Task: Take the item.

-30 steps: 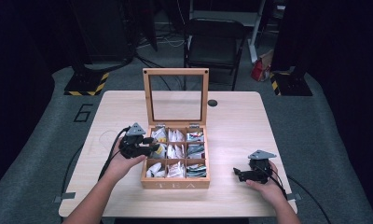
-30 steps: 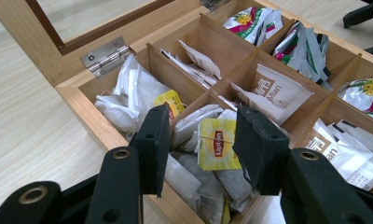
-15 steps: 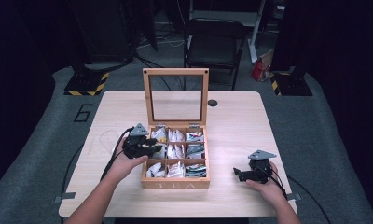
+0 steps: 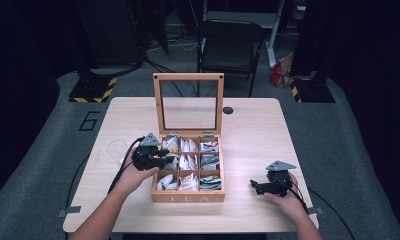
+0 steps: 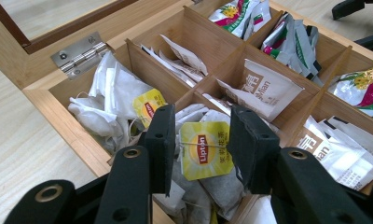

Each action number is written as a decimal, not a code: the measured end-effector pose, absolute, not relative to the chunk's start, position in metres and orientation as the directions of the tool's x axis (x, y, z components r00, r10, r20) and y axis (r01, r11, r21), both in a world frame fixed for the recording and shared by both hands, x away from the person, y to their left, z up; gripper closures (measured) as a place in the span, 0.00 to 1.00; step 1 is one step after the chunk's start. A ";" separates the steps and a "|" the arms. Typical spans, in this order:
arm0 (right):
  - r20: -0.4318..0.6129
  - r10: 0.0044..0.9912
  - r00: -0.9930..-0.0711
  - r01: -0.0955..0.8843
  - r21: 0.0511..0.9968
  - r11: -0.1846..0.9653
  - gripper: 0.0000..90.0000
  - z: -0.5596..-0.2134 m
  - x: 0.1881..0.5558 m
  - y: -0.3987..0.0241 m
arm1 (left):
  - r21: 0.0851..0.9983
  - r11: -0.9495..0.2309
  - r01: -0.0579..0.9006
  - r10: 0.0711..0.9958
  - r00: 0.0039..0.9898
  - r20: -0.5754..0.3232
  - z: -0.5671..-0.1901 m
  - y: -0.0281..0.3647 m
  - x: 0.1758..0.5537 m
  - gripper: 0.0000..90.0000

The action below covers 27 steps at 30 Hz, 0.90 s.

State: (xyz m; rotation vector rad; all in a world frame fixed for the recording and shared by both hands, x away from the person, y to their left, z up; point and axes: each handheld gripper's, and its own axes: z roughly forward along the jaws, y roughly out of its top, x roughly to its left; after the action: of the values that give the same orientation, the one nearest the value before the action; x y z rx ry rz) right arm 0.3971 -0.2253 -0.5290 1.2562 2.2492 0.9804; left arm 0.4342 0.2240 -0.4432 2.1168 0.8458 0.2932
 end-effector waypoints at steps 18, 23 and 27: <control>0.005 0.850 -0.527 0.583 0.730 0.357 0.07 -0.529 0.397 -0.225 | 0.760 -0.461 0.458 0.627 0.774 -0.086 -0.439 0.223 0.425 0.85; 0.005 0.850 -0.527 0.583 0.730 0.357 0.07 -0.529 0.397 -0.225 | 0.758 -0.466 0.457 0.620 0.780 -0.089 -0.438 0.222 0.423 0.91; 0.005 0.850 -0.527 0.584 0.729 0.357 0.07 -0.529 0.397 -0.225 | 0.765 -0.464 0.447 0.612 0.786 -0.087 -0.437 0.222 0.421 0.95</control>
State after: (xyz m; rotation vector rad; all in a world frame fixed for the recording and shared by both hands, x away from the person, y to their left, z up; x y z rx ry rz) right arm 0.3971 -0.2253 -0.5289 1.2564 2.2504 0.9780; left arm 0.4214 0.2224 -0.4368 2.1367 0.7833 0.2517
